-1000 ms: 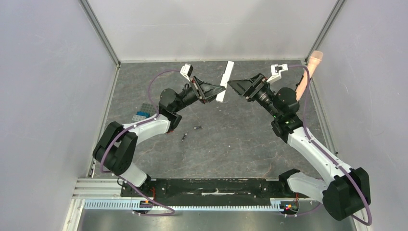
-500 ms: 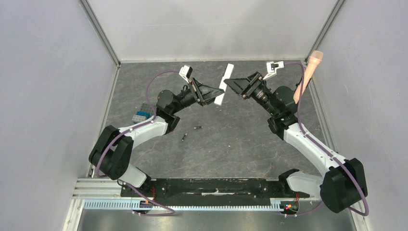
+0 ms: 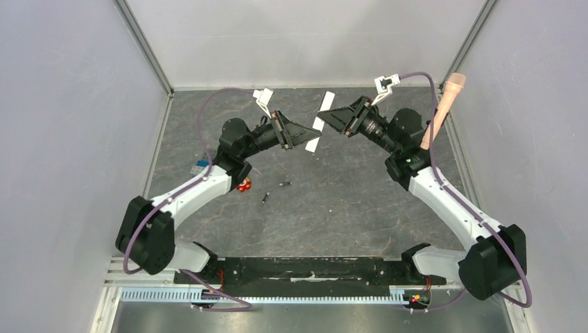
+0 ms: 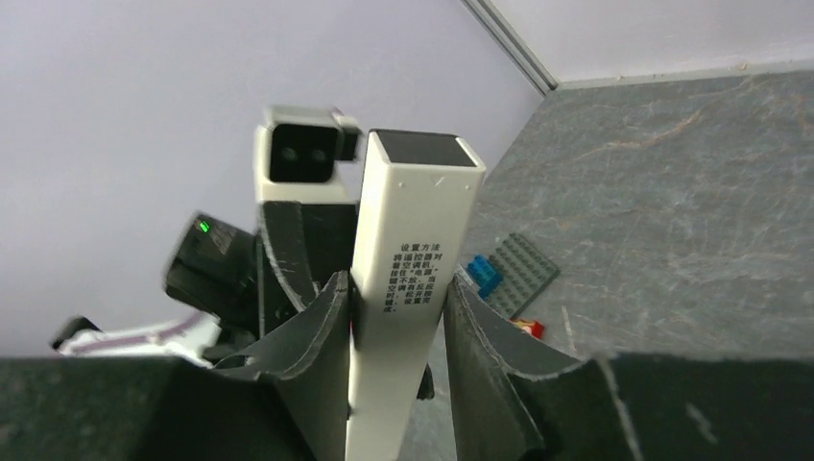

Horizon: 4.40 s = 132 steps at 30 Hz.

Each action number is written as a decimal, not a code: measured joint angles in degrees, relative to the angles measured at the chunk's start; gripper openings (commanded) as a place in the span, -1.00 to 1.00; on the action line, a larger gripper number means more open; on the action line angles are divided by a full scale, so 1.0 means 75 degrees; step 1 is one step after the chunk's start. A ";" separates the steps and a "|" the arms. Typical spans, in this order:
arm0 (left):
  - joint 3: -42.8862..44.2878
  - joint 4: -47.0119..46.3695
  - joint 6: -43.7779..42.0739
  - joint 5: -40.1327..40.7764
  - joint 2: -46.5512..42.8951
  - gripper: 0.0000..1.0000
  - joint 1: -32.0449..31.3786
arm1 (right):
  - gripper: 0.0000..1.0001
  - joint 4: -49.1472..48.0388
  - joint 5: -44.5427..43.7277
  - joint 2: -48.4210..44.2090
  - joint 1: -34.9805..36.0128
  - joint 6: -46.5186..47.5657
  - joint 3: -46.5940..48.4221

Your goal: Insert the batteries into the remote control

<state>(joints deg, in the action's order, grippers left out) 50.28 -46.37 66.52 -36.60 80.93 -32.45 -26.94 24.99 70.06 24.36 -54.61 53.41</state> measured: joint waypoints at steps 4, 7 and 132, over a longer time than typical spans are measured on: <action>0.1040 0.2754 -0.2629 -0.0216 -0.0551 0.22 -0.0047 | -0.79 0.1239 0.0562 0.0000 0.0047 0.1306 0.0965; 0.1606 0.4287 -0.4130 -0.0495 -0.0705 0.43 -0.0181 | -0.79 0.1856 0.1000 0.0000 0.0117 0.2387 0.1390; 0.2034 0.5622 -0.7933 -0.2407 -0.2777 -0.96 0.1099 | 0.72 -0.3657 0.0373 -0.0871 0.0758 -0.4255 -0.2873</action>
<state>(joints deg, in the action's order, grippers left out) 65.54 -4.21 7.03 -54.65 60.10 -24.21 -54.37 27.79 63.53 30.04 -86.52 31.86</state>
